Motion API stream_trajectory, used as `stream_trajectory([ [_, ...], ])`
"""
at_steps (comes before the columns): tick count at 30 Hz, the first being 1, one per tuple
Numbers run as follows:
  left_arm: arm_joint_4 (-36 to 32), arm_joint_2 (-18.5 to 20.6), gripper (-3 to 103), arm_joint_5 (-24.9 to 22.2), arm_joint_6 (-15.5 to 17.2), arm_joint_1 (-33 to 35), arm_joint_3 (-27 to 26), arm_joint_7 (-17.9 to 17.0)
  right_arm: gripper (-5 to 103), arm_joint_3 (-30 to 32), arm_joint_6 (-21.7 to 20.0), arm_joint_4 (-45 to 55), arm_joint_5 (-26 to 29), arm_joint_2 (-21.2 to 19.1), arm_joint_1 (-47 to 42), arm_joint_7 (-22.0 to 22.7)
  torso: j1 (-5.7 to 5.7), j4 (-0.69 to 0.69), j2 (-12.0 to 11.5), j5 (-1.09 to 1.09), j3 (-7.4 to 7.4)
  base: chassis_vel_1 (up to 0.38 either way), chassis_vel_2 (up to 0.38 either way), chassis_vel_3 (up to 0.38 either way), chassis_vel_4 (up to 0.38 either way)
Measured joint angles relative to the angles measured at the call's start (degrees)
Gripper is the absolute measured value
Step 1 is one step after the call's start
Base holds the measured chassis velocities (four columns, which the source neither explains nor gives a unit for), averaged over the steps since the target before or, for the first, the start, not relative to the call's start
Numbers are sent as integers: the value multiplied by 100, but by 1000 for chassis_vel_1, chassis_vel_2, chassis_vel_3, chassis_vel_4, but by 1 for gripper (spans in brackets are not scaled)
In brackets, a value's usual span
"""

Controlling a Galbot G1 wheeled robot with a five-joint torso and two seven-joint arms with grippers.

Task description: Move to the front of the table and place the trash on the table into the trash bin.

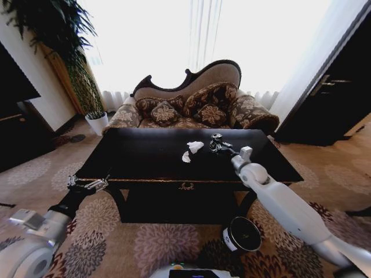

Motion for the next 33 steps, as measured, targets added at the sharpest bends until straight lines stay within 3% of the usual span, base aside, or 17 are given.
stream_trajectory([
  [3, 0, 1, 100, 0, 1, 0, 0, 0, 0, 851, 3, 453, 24, -50, -842, -3, 0, -4, 0, 1, 0, 0, 0, 0, 0],
  [9, 0, 1, 100, 0, 0, 0, 0, 0, 0, 1720, 110, 940, -83, 80, -1801, -58, -1, -1, 0, 0, -1, 0, 0, 0, 0],
  [12, 0, 0, 100, 0, 1, 0, 0, -1, 0, 2503, 224, 1373, -236, 460, -2755, -207, -1, -2, 0, 1, 0, 0, 0, 0, 0],
  [14, 0, 0, 100, 0, 1, 0, 0, 0, 0, 2635, 247, 1440, -273, 542, -2886, -236, -1, -3, 0, 1, -1, 0, 0, 0, 0],
  [18, 0, 0, 100, 0, 1, 0, 0, -1, 0, 3571, 559, 1829, -558, 1207, -3794, -495, -1, -1, 0, -1, -1, 0, 0, 0, 0],
  [19, 0, 0, 100, 0, 1, 0, 0, -1, 0, 3571, 559, 1829, -558, 1207, -3794, -495, -1, -1, 0, -1, -1, 0, 0, 0, 0],
  [22, 0, 0, 100, 0, 1, 0, 0, 0, 0, 4046, 1097, 1989, -906, 1948, -4557, -813, -1, 0, 1, -1, -1, 0, 0, 0, 0],
  [23, 0, 0, 100, 0, 1, 0, 0, 0, 0, 4046, 1097, 1989, -906, 1948, -4557, -813, -1, 0, 1, -1, -1, 0, 0, 0, 0],
  [27, 0, 0, 100, 0, 1, 0, 0, -1, 0, 4195, 1629, 1909, -1040, 2709, -5269, -972, -2, -3, 1, -2, -1, 0, 0, 0, 0],
  [33, 1, 0, 100, 0, 0, 0, 0, -1, 0, 4128, 1887, 1663, -1219, 3072, -5451, -970, -1, -2, 1, -1, 0, 0, 0, 0, 0],
])
